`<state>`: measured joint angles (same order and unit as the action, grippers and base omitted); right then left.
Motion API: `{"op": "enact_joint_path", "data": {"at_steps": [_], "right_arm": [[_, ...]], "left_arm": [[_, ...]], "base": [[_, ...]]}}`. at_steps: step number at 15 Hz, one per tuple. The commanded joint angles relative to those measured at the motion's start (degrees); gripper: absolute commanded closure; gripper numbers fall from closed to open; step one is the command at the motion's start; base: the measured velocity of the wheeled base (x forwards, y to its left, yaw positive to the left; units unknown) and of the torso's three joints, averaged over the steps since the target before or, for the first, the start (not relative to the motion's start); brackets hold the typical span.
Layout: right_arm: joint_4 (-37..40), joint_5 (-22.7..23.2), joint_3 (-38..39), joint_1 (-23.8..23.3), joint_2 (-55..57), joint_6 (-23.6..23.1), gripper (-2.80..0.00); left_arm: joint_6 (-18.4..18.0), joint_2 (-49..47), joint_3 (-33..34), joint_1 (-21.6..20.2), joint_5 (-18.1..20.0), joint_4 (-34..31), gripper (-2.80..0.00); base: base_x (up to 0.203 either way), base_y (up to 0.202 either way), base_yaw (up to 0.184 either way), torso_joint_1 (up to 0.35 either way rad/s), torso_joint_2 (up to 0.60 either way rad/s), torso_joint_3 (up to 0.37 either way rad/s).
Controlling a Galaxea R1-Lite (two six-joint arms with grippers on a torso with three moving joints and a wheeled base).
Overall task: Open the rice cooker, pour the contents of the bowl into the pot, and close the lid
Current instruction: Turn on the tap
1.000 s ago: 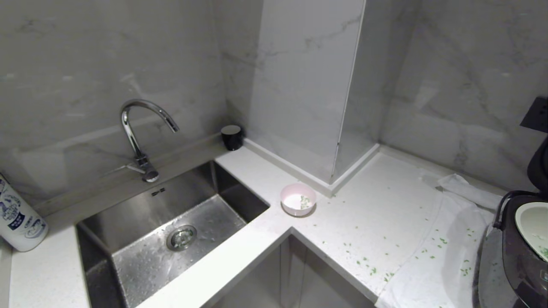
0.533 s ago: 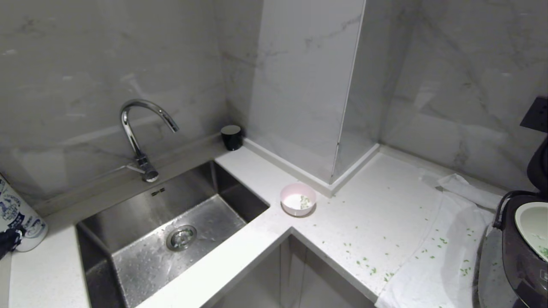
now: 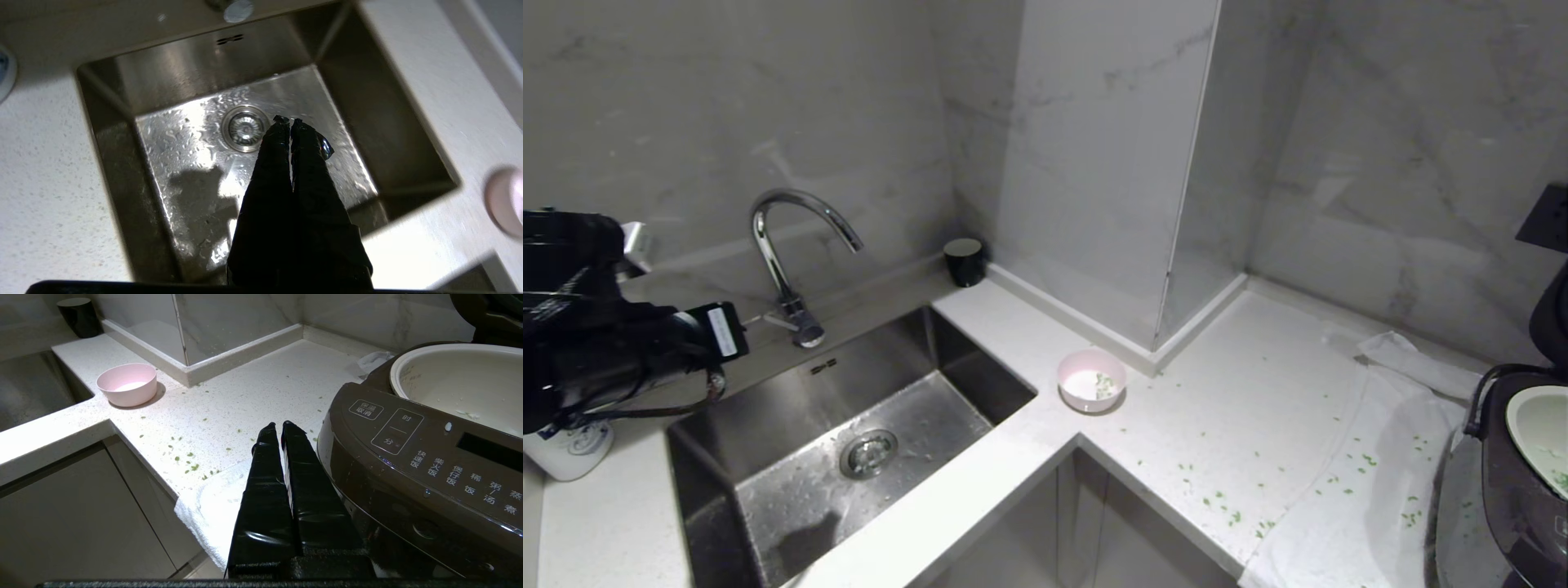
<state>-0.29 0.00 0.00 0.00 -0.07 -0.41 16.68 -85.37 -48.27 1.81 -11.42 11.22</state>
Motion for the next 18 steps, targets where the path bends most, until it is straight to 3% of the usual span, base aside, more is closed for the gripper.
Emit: {"op": "enact_joint_path", "data": {"at_steps": [1,6,7,10,14,18], "right_arm": [[0.0,0.0,0.1,0.0,0.0,0.0,0.0],[0.0,0.0,0.1,0.0,0.0,0.0,0.0],[-0.1,0.0,0.1,0.0,0.0,0.0,0.0],[0.0,0.0,0.1,0.0,0.0,0.0,0.0],[0.0,0.0,0.1,0.0,0.0,0.0,0.0],[0.0,0.0,0.1,0.0,0.0,0.0,0.0]], "left_arm": [[4.4,-17.6,-7.5,0.5,-4.9,0.2,0.0],[8.9,-33.1,-20.8,-2.9,-11.1,0.7,0.0],[9.3,-35.0,-23.3,-4.5,-11.4,0.7,-2.8],[9.4,-38.8,-29.5,-7.4,-11.5,0.7,-2.8],[9.3,-44.1,-36.9,-8.1,-11.6,0.7,-2.8],[9.8,-51.6,-46.6,-8.1,-15.5,0.7,-2.8]], "base": [[0.0,0.0,0.0,0.0,0.0,0.0],[0.0,0.0,0.0,0.0,0.0,0.0],[0.0,0.0,0.0,0.0,0.0,0.0],[0.0,0.0,0.0,0.0,0.0,0.0],[0.0,0.0,0.0,0.0,0.0,0.0],[0.0,0.0,0.0,0.0,0.0,0.0]]}}
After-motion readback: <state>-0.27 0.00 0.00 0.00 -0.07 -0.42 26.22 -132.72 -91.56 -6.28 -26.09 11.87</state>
